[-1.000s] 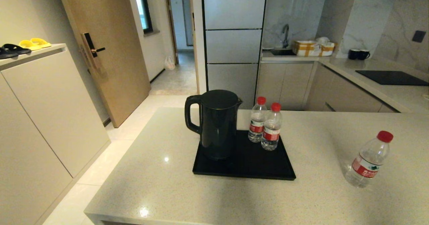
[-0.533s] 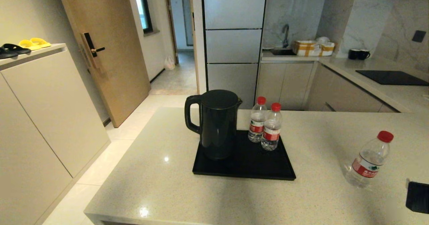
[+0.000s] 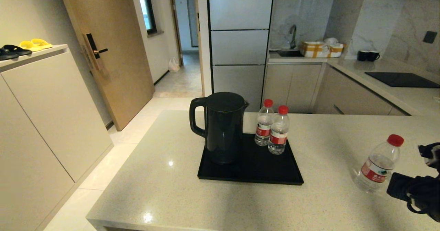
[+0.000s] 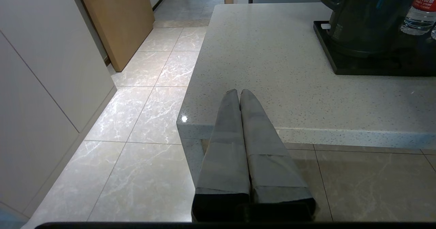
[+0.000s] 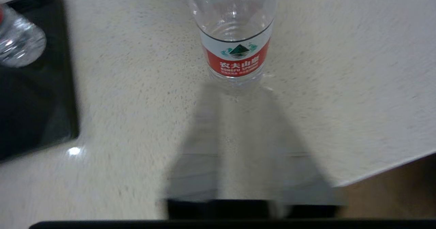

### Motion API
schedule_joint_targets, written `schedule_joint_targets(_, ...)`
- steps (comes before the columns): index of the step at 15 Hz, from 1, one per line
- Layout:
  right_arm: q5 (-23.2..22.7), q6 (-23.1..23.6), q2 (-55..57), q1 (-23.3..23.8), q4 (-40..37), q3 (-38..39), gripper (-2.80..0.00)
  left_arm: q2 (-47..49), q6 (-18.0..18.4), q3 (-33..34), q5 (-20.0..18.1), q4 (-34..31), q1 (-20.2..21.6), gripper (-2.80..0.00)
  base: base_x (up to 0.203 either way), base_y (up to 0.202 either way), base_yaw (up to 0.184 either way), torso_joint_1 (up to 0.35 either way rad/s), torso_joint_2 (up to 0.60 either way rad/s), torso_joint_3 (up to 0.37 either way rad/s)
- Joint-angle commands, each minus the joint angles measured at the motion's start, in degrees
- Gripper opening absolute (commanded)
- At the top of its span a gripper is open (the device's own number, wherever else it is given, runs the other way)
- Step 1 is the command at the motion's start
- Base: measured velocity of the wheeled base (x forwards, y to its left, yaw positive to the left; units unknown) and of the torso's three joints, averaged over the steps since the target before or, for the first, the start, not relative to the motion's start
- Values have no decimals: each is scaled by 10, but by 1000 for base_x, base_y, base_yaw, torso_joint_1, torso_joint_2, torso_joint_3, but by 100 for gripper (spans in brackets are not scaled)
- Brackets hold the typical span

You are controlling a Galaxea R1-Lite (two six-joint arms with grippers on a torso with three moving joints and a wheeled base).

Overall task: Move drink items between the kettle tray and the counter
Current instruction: Return the bottled water to its original position

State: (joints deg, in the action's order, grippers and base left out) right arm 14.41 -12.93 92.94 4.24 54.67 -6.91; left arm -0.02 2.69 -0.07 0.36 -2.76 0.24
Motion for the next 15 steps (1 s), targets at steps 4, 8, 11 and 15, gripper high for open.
schedule_joint_targets(4,17,-19,189,-2,234,63,0,0,0,0,1,0,0,-280,0,0,0,0,0,0)
schedule_joint_targets(8,43,-22,227,-1,285,69,0,0,0,0,1,0,0,-280,0,0,0,0,0,0)
schedule_joint_targets(11,42,-24,226,0,287,69,0,0,0,0,1,-1,0,-280,0,0,0,0,0,0)
schedule_joint_targets(15,43,-24,260,1,322,69,0,0,0,0,1,0,0,-280,0,0,0,0,0,0)
